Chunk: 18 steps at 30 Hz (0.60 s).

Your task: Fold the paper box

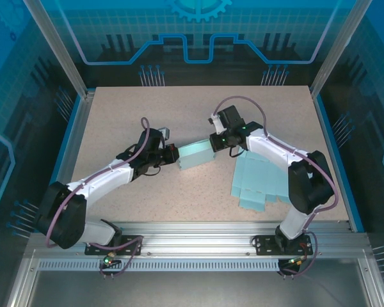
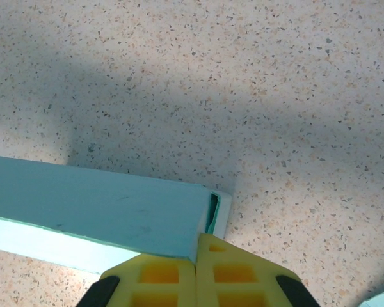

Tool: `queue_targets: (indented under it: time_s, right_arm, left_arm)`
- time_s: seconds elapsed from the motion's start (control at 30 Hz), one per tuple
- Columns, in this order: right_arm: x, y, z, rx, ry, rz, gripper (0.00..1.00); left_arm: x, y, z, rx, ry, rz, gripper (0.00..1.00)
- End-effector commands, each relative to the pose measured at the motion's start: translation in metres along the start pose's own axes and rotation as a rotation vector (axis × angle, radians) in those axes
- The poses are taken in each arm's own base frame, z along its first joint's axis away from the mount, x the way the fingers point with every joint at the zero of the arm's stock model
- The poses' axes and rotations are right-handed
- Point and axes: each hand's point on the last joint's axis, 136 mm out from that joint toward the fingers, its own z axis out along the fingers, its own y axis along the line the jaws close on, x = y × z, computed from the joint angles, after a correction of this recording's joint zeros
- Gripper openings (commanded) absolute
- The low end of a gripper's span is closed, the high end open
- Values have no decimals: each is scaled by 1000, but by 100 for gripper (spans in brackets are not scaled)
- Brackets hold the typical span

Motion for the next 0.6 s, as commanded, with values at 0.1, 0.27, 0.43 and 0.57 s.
queue_targets:
  time_s: [0.1,0.27,0.43,0.57]
  right_arm:
    - [49,-2,9,87,108,-20,2]
    - [54,-1,9,115,30,-23,0]
    - [50,0,6,116,-52,-11,0]
    - [46,0,7,124,-60,-14,0]
  left_arm:
    - [44,25,15,-159,137,100,0]
    - [42,21,20,-176,62,178,7]
    - [30,2,10,-78,-14,178,26]
    - [19,-18,-11,-9,-61,154,68]
